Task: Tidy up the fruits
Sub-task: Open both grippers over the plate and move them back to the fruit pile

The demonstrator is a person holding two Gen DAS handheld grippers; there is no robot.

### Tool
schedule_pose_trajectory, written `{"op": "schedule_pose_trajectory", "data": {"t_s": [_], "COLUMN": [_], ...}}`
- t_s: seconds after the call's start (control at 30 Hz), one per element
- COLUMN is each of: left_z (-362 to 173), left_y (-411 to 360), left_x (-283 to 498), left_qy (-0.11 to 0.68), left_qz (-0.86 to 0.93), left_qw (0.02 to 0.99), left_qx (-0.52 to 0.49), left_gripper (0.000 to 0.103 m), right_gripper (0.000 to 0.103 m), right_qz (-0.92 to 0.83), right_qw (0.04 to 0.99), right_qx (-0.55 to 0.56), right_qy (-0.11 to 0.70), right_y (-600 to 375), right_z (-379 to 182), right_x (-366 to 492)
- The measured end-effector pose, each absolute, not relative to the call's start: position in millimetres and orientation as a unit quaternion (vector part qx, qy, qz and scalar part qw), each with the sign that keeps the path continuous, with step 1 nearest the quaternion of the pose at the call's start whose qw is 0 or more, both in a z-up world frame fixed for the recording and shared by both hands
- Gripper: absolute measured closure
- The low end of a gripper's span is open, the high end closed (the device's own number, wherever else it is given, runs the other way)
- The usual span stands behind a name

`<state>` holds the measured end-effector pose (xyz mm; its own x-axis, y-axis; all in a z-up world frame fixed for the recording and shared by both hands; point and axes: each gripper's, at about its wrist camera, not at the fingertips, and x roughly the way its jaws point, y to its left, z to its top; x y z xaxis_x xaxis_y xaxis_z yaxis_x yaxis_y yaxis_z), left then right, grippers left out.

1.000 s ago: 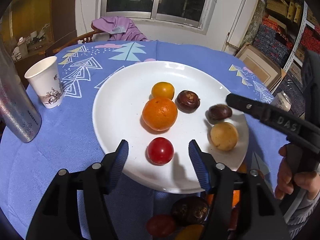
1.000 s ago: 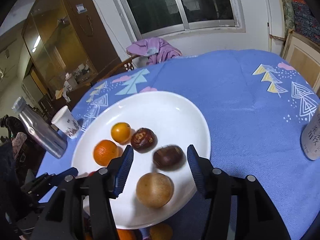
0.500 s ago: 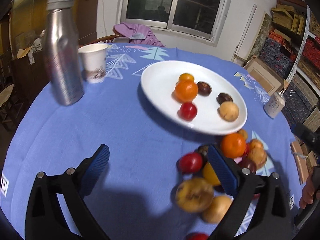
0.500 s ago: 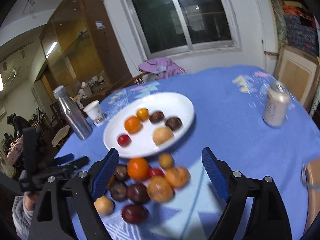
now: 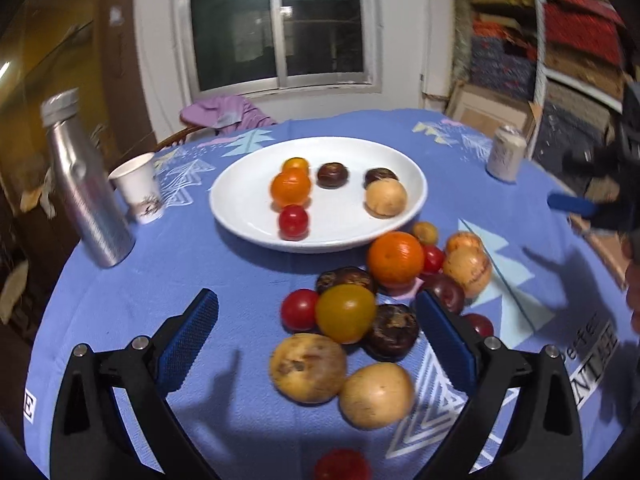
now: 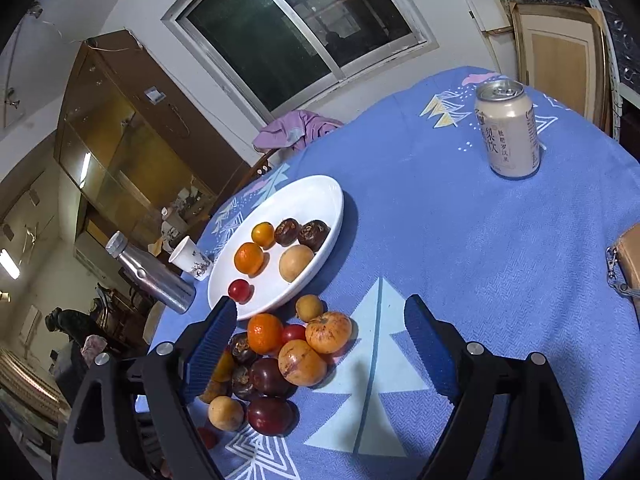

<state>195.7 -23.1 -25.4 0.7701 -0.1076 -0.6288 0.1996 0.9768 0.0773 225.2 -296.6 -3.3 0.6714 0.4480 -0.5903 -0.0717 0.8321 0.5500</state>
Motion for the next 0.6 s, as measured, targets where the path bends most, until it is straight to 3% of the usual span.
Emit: {"op": "schedule_pose_trajectory", "data": {"t_s": [0.1,0.2,0.47,0.6], "left_z": [-30,-34,-45,-48], "left_y": [-33,-35,-36,-39], "left_x": [195,202,218,224], "left_qy": [0.332,0.343,0.362,0.375], "left_qz": [-0.089,-0.101,-0.107,-0.120], "left_qw": [0.935,0.930,0.923,0.917], "left_qx": [0.088,0.085,0.075,0.067], "left_gripper": [0.007,0.029,0.031,0.049], "right_gripper": [0.012,0.012,0.012,0.012], "right_qz": [0.147,0.149,0.153,0.152], "right_qw": [0.881,0.880,0.880,0.880], "right_qx": [0.248,0.247,0.244,0.239], "right_qy": [0.375,0.378,0.378,0.380], "right_y": [-295,-294,-293,-291], "right_z": [-2,-2,0,0], "right_x": [224,224,222,223]}}
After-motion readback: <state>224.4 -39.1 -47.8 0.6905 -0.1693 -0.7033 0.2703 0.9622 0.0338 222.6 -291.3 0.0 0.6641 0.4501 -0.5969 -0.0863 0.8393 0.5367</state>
